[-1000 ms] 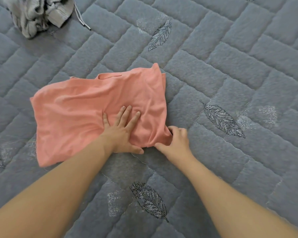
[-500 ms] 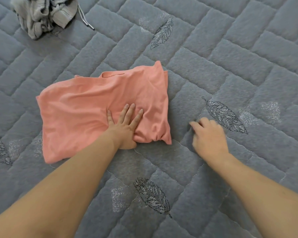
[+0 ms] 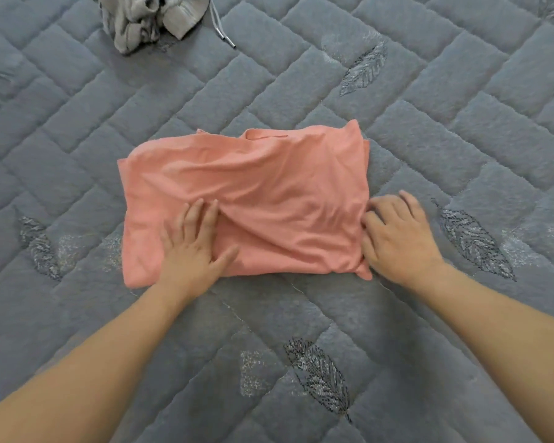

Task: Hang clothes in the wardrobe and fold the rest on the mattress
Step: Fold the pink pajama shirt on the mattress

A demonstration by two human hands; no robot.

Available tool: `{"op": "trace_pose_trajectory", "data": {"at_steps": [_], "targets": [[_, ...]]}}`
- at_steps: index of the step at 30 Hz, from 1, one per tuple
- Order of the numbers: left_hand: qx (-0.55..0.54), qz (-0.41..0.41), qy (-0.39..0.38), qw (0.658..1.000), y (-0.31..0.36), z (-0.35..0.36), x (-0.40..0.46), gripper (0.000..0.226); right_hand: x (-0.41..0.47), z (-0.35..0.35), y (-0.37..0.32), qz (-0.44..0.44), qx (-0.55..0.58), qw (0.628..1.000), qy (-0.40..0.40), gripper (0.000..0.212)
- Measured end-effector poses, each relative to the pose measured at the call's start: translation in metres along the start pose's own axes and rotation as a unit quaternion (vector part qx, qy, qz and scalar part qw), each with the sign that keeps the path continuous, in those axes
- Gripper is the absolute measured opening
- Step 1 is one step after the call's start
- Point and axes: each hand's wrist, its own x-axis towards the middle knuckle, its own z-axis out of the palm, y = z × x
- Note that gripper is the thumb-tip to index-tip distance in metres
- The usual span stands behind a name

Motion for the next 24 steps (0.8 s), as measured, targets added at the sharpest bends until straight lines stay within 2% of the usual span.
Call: {"op": "trace_pose_trajectory", "data": {"at_steps": [1,3,5,6,9,11,14,17,19,20,22,24], "targets": [[-0.036,-0.106,0.044,0.993,-0.011,-0.002,-0.001,0.089,0.020,0.000,-0.018,0.007,0.033,0.999,0.019,0.025],[-0.118,-0.309,0.098,0.939,-0.033,-0.009,0.004,0.087,0.063,0.000,-0.063,-0.003,0.081,0.996,0.030,0.029],[-0.211,-0.438,0.096,0.869,-0.058,-0.017,0.012,0.080,0.110,0.002,-0.111,-0.019,0.113,0.993,-0.009,0.046],[-0.237,-0.470,0.075,0.847,-0.070,-0.020,0.015,0.075,0.134,0.003,-0.135,-0.021,0.130,0.990,-0.048,0.056],[-0.379,-0.473,0.035,0.794,-0.095,-0.024,0.020,0.048,0.199,0.011,-0.192,-0.045,0.143,0.978,-0.147,0.080],[-0.491,-0.453,0.037,0.743,-0.094,-0.029,0.023,0.044,0.234,0.015,-0.214,-0.041,0.142,0.973,-0.176,0.093],[-0.521,-0.429,0.000,0.738,-0.097,-0.029,0.022,0.050,0.279,0.018,-0.245,-0.008,0.171,0.965,-0.200,0.106],[-0.534,-0.395,-0.010,0.747,-0.102,-0.026,0.021,0.052,0.308,0.018,-0.266,-0.021,0.075,0.961,-0.264,0.088],[-0.572,-0.376,-0.006,0.729,-0.106,-0.028,0.015,0.042,0.316,0.018,-0.279,-0.014,0.033,0.954,-0.299,0.072],[-0.601,-0.373,-0.002,0.707,-0.109,-0.030,0.011,0.035,0.316,0.020,-0.288,-0.014,0.021,0.951,-0.309,0.063],[-0.649,-0.372,0.000,0.663,-0.116,-0.032,0.000,0.020,0.309,0.024,-0.310,-0.039,0.047,0.948,-0.313,0.038],[-0.665,-0.361,-0.008,0.654,-0.129,-0.038,-0.014,0.021,0.298,0.028,-0.335,-0.034,0.151,0.944,-0.292,0.018]]}}
